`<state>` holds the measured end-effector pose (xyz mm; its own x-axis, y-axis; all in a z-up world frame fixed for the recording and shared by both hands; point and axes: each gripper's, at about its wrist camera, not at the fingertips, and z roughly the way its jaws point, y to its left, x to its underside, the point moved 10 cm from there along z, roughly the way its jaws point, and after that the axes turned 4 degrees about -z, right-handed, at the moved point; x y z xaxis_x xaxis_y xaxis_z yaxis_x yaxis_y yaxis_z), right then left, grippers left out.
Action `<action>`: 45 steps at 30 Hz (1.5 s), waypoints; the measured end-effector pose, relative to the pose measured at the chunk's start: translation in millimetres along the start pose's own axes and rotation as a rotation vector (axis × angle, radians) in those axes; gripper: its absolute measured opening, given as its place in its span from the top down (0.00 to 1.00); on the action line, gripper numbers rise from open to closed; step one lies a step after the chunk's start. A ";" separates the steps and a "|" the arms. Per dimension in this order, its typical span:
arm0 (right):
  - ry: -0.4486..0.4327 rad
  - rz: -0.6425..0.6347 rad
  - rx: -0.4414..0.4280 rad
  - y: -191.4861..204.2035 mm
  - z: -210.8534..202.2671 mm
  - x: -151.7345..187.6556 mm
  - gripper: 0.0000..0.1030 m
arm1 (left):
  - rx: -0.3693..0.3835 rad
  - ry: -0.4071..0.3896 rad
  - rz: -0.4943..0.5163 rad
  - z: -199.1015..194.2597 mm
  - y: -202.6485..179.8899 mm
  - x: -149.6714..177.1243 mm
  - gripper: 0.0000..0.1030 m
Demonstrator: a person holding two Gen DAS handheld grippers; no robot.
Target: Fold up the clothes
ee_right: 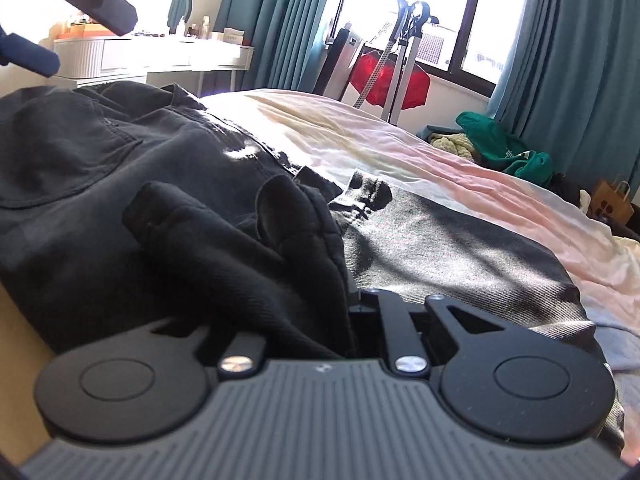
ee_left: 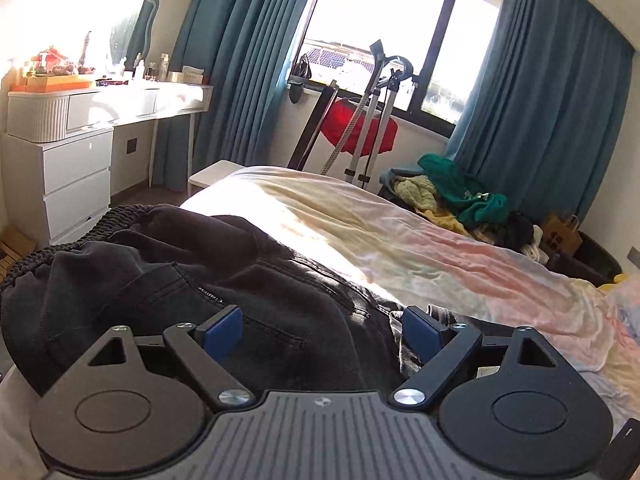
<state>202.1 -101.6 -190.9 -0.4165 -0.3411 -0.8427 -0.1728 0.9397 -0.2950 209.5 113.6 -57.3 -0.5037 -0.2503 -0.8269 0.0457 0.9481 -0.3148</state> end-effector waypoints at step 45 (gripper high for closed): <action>0.162 0.548 -0.027 -76.3 1.0 39.8 0.17 | -0.069 0.114 0.227 48.1 -19.3 84.7 0.09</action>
<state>199.7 -186.9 -202.3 -0.5827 0.1944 -0.7891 0.0847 0.9802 0.1789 207.5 64.7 -143.7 -0.5814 -0.0100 -0.8135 0.1111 0.9896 -0.0916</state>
